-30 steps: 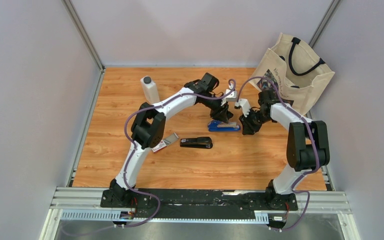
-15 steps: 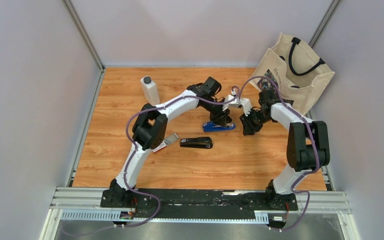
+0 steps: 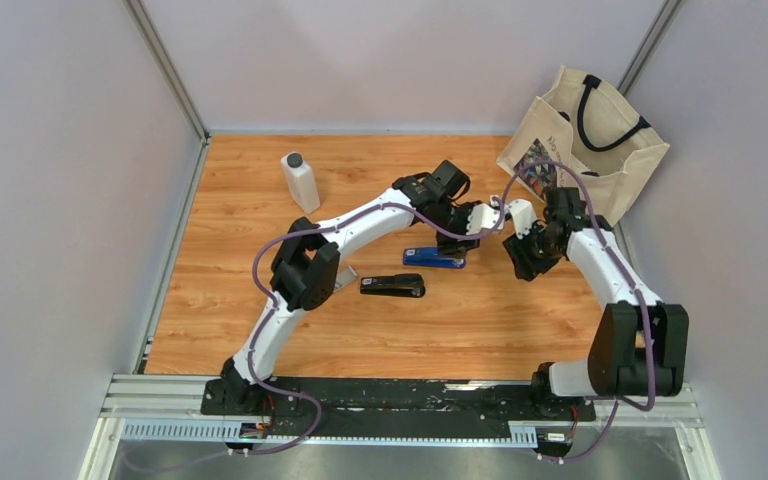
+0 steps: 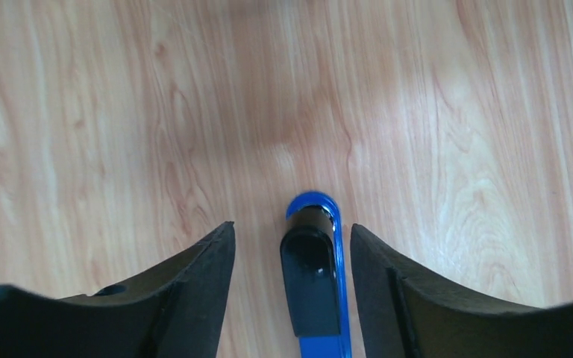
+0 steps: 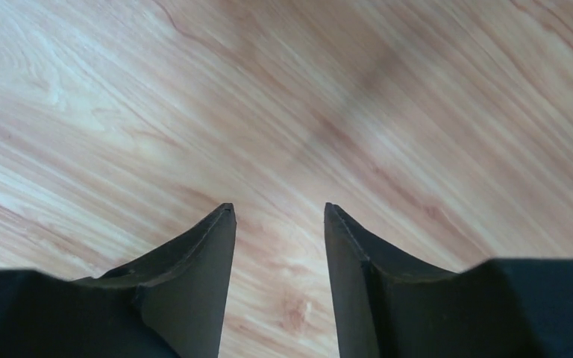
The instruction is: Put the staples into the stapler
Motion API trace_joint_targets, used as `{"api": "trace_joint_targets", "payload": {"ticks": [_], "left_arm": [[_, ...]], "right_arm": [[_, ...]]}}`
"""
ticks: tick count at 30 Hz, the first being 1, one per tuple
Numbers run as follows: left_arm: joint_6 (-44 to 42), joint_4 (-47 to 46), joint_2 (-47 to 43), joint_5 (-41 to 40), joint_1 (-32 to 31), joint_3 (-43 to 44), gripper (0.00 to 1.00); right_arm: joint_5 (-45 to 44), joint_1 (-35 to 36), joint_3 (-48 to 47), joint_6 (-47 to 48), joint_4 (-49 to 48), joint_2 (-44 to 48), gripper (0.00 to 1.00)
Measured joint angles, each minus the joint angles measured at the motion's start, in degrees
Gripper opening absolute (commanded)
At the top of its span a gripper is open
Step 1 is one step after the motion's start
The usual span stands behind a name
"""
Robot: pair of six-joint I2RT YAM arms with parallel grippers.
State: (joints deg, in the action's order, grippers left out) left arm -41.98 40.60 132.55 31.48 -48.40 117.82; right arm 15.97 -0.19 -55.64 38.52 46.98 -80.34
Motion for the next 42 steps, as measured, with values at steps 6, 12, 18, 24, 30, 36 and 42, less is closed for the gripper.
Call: {"api": "trace_joint_targets", "payload": {"ticks": [6,12,18,24,30,36,42], "left_arm": [[0.0,1.1,-2.9,-5.3,-1.6,-0.5,0.86],[4.4,4.5,-12.8,-7.9,0.6,-7.9,0.87],[12.6,3.8,-41.8,-9.8,12.2,-24.5,0.87],[21.3,3.4,-68.5,-13.8,31.2,-32.7,0.9],[24.5,3.5,-92.3,-18.2,39.8,-46.8,0.96],[24.5,5.2,-104.2,-24.5,40.1,-47.1,1.0],[24.0,5.9,-105.2,-34.2,40.2,-43.3,1.0]], "right_arm": [[0.8,-2.5,0.7,-1.5,1.3,11.3,0.71],[1.1,-2.5,-0.8,-5.3,1.2,23.0,1.0],[-0.6,-2.5,-0.9,-11.7,1.0,31.3,1.0],[-3.3,-2.5,-3.4,-19.3,-1.4,38.9,1.0],[-3.0,-2.5,-4.3,-26.3,-9.3,48.1,1.0],[0.2,-2.5,-14.1,-31.9,-11.7,49.2,1.0],[0.5,-2.5,-20.4,-33.3,-10.8,48.5,1.0]]}}
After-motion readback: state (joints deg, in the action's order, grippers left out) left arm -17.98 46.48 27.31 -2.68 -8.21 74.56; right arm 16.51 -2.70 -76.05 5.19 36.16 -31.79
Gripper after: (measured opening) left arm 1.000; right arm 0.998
